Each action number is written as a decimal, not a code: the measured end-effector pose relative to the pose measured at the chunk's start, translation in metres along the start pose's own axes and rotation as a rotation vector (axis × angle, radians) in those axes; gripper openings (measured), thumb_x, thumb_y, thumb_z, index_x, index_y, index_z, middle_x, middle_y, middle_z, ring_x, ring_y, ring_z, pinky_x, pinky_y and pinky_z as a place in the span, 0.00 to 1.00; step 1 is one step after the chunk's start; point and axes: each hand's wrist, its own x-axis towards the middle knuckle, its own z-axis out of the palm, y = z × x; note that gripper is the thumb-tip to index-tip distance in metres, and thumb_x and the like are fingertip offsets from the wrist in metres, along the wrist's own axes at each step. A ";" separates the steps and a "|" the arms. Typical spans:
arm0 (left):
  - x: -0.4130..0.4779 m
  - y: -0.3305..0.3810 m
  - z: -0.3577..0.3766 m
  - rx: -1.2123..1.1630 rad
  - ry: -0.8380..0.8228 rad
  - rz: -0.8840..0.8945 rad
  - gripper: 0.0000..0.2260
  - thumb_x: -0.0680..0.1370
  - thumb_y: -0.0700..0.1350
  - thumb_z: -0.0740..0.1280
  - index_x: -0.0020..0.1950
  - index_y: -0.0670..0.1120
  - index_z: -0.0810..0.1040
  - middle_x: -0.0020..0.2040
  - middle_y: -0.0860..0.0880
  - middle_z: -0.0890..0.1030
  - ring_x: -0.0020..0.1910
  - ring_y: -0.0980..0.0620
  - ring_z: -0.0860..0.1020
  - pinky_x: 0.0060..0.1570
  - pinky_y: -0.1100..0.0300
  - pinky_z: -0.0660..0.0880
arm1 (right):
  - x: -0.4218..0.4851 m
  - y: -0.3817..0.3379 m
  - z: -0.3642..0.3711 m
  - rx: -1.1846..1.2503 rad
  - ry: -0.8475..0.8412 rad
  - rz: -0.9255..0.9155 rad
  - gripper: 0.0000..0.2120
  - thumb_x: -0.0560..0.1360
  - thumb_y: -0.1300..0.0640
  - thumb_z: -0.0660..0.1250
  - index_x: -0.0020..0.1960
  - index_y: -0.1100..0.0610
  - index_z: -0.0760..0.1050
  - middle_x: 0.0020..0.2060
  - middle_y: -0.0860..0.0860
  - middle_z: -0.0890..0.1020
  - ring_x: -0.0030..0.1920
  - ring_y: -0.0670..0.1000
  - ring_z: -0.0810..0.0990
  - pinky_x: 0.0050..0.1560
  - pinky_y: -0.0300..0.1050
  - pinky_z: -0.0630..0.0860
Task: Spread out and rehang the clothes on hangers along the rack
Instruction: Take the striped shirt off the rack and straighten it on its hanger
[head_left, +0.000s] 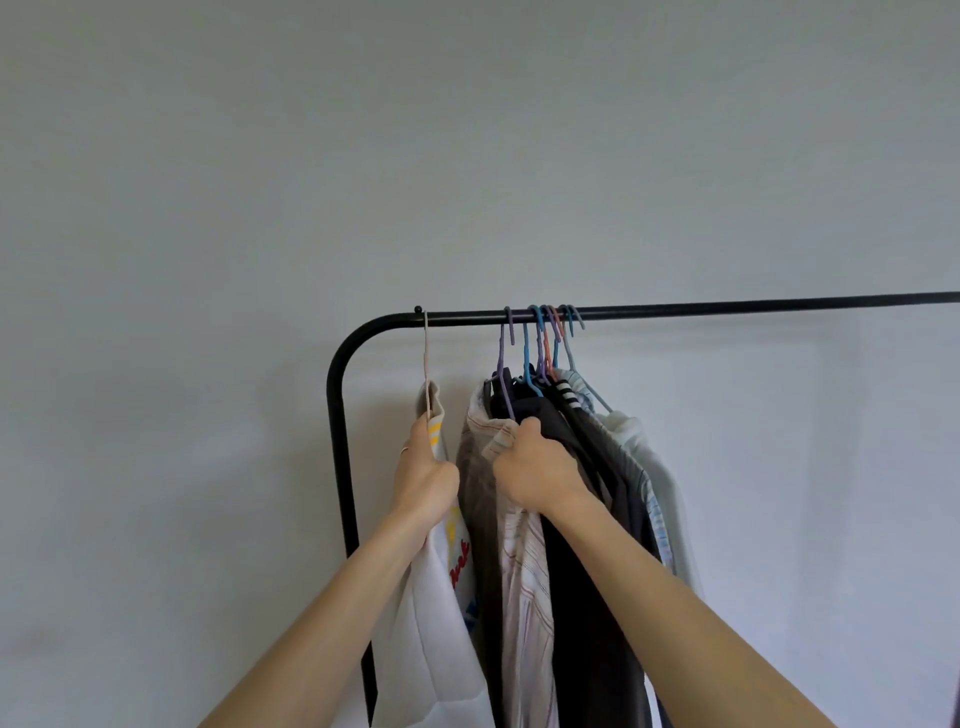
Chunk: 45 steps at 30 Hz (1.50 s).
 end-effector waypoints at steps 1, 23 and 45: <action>0.001 0.000 -0.002 0.003 -0.002 0.003 0.34 0.74 0.29 0.55 0.78 0.53 0.60 0.72 0.47 0.70 0.71 0.45 0.69 0.70 0.46 0.68 | 0.005 0.006 0.003 0.101 0.009 0.021 0.12 0.80 0.57 0.56 0.59 0.64 0.65 0.59 0.62 0.78 0.58 0.63 0.77 0.48 0.47 0.67; 0.004 0.000 0.002 0.020 0.062 0.014 0.35 0.74 0.31 0.53 0.78 0.56 0.59 0.73 0.50 0.68 0.72 0.47 0.67 0.72 0.46 0.66 | 0.076 0.067 -0.049 0.187 0.370 0.222 0.21 0.76 0.40 0.51 0.55 0.53 0.74 0.59 0.61 0.77 0.60 0.67 0.74 0.64 0.66 0.69; -0.022 -0.005 0.014 0.242 0.075 0.042 0.38 0.75 0.33 0.58 0.80 0.56 0.49 0.73 0.48 0.69 0.67 0.45 0.72 0.56 0.58 0.70 | 0.036 0.146 -0.018 -0.095 0.161 0.150 0.18 0.82 0.43 0.52 0.52 0.54 0.74 0.55 0.53 0.78 0.67 0.60 0.65 0.65 0.63 0.60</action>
